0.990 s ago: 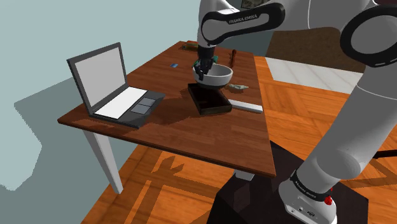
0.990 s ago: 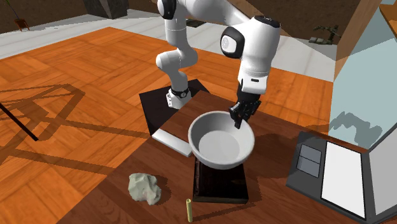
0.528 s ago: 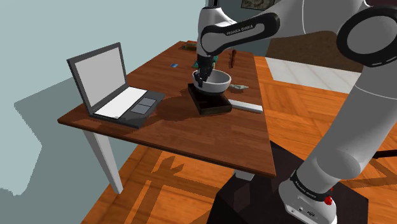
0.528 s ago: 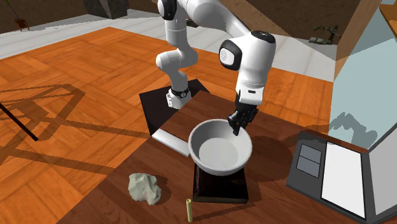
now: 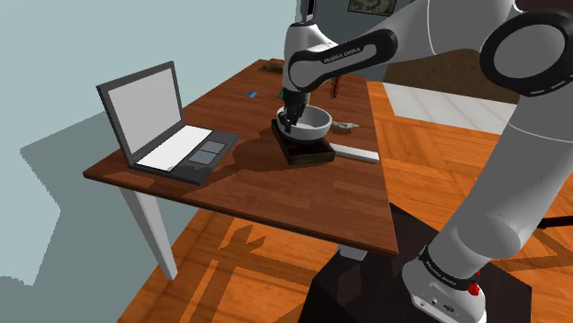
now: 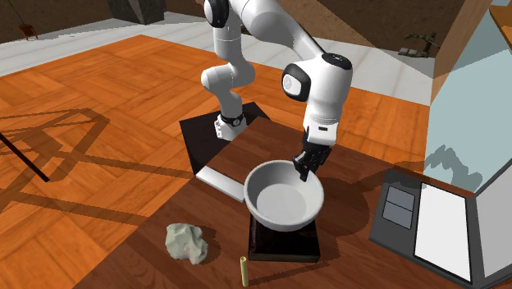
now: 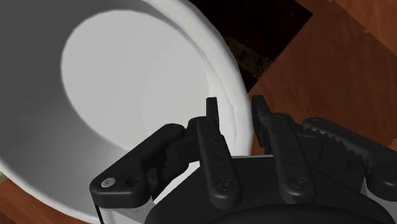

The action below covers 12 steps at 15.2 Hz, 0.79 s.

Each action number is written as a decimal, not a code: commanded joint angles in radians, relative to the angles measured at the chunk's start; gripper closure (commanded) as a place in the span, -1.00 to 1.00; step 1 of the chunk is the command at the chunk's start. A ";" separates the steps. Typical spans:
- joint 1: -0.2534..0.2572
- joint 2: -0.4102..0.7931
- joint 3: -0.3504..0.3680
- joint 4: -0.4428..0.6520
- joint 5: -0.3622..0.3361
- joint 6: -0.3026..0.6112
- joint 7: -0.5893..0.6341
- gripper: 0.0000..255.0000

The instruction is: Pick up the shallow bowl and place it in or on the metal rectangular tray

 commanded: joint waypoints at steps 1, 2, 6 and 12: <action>0.000 0.000 0.000 -0.003 0.000 0.002 0.001 1.00; 0.000 0.000 0.000 -0.003 0.000 0.002 0.001 1.00; 0.000 0.000 0.000 -0.002 0.000 0.002 0.001 -1.00; 0.002 -0.026 0.003 0.032 0.007 -0.058 -0.004 -1.00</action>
